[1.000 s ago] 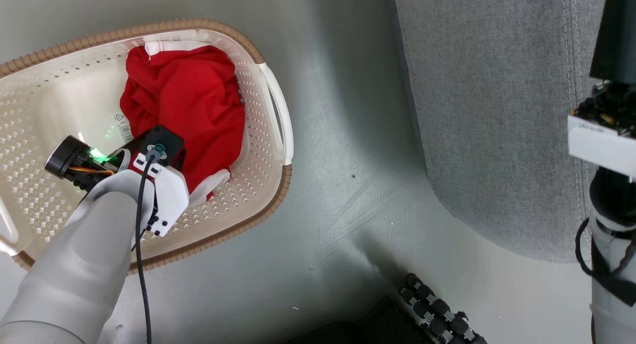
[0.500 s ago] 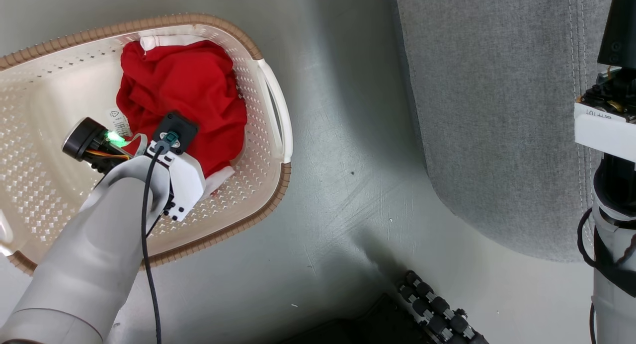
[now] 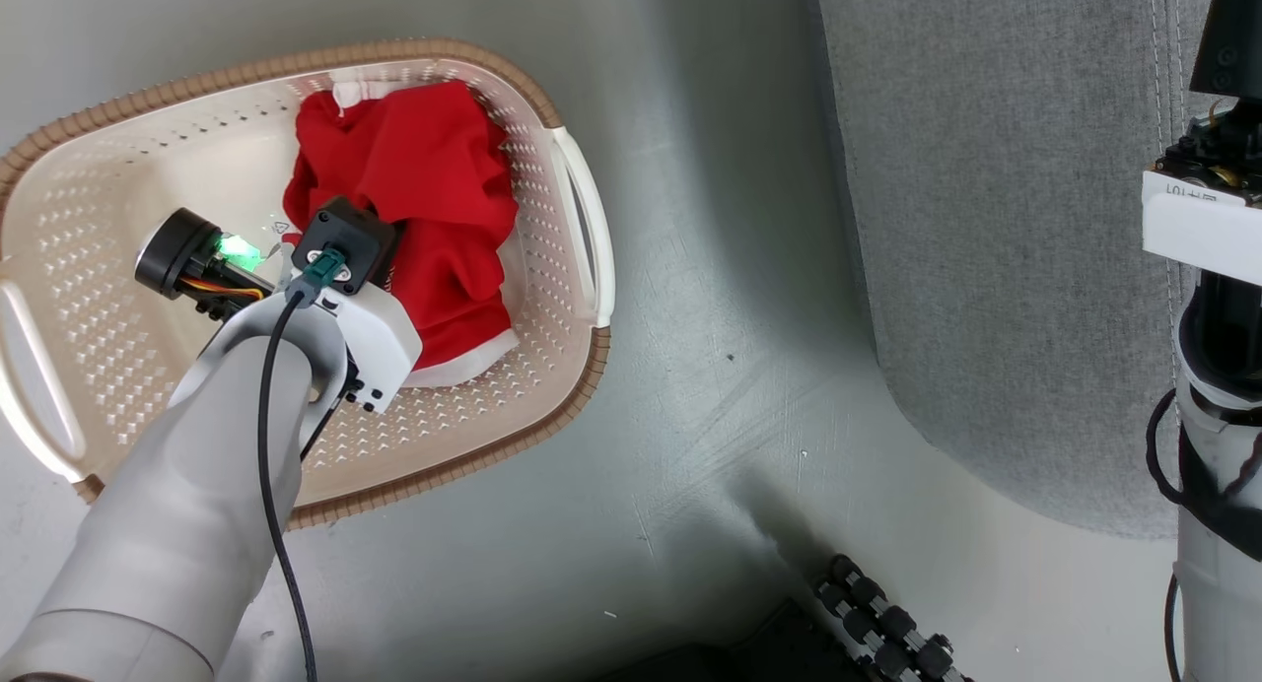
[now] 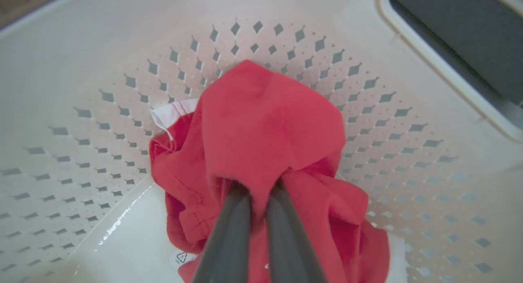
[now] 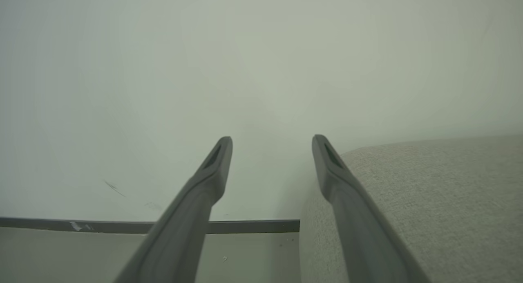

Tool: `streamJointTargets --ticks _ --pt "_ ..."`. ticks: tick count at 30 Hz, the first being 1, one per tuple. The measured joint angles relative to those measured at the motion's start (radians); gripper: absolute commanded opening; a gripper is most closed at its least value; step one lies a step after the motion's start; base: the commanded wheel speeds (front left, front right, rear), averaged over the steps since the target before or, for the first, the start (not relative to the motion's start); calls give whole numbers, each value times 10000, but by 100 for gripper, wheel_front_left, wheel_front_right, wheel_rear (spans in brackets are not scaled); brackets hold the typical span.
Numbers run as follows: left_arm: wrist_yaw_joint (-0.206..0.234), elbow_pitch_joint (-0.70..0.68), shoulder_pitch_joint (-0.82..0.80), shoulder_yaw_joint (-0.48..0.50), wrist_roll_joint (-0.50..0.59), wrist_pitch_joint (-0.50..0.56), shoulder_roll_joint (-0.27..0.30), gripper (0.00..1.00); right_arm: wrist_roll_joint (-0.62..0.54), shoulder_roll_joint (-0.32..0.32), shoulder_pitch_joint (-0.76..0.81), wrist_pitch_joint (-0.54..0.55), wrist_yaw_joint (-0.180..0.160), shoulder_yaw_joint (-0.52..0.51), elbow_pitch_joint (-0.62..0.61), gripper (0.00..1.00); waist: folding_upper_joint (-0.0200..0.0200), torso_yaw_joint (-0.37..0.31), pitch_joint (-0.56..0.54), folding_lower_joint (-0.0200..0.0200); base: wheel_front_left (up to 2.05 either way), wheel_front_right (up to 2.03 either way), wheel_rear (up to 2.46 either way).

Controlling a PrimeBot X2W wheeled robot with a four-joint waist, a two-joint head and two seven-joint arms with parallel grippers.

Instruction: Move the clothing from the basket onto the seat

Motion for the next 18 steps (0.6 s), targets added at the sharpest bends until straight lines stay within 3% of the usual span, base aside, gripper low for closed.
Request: streamJointTargets --ticks 11,18 --pt "151 -763 681 426 -433 -299 -25 0 -240 -6 -6 0 0 -88 380 100 0 357 -487 0 0 0 0" --pt "339 -1942 1136 819 -713 -374 -100 0 -677 -13 68 0 0 -13 909 100 0 639 -1006 0 0 0 0"
